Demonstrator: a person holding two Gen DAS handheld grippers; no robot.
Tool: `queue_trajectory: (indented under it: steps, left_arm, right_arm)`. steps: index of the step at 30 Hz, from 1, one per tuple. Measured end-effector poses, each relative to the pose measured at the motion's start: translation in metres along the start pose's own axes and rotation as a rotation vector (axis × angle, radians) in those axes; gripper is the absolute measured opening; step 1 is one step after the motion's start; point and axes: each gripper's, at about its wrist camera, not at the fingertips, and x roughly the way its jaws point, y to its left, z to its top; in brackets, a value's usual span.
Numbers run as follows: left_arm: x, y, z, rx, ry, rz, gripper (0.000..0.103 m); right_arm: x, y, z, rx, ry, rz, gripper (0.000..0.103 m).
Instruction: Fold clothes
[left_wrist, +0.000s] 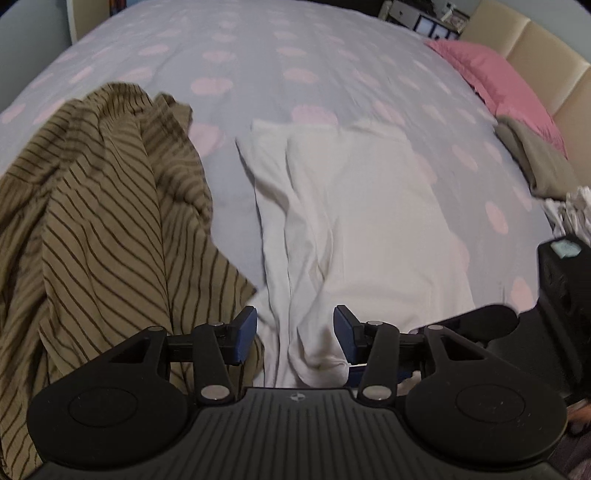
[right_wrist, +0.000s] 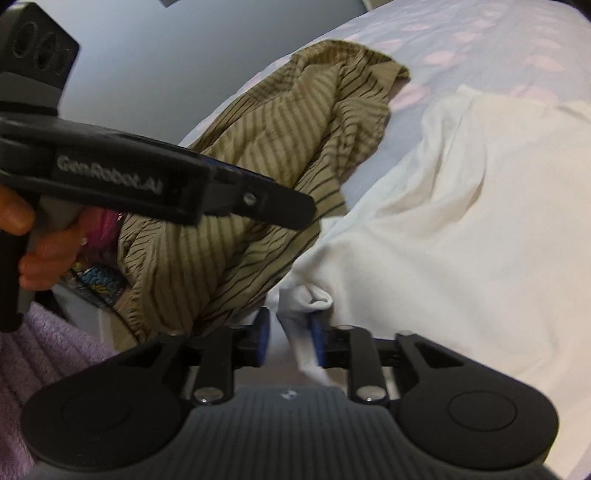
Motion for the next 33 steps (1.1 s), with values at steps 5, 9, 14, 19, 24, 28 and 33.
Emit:
queue_trajectory:
  steps: [5,9,14,19,24,28,33]
  left_arm:
    - [0.010,-0.007,-0.011,0.033,0.028,-0.037,0.044]
    - [0.021,-0.023,-0.016,0.101,0.058,-0.026,0.040]
    - [0.037,-0.028,-0.023,0.165,0.103,0.075,0.007]
    - [0.050,-0.021,-0.033,0.175,0.133,0.111,0.006]
    - [0.041,-0.022,-0.034,0.166,0.135,0.126,0.008]
    - [0.015,-0.023,-0.021,0.160,0.082,0.108,0.012]
    - [-0.003,-0.022,0.013,0.145,-0.049,0.081,0.012]
  right_arm:
    - [-0.030,0.000,-0.012,-0.063,0.008,-0.036,0.040]
    - [-0.060,-0.011,-0.022,-0.090,-0.010,-0.167,0.047]
    - [-0.083,-0.035,-0.037,-0.134,-0.007,-0.357,0.045]
    - [-0.078,-0.063,-0.057,-0.106,0.057,-0.407,0.041]
    - [-0.086,-0.063,-0.060,-0.109,0.063,-0.397,0.041]
    - [-0.107,-0.060,-0.052,-0.073,0.027,-0.360,0.053]
    - [-0.125,-0.062,-0.030,-0.041,0.055,-0.365,0.054]
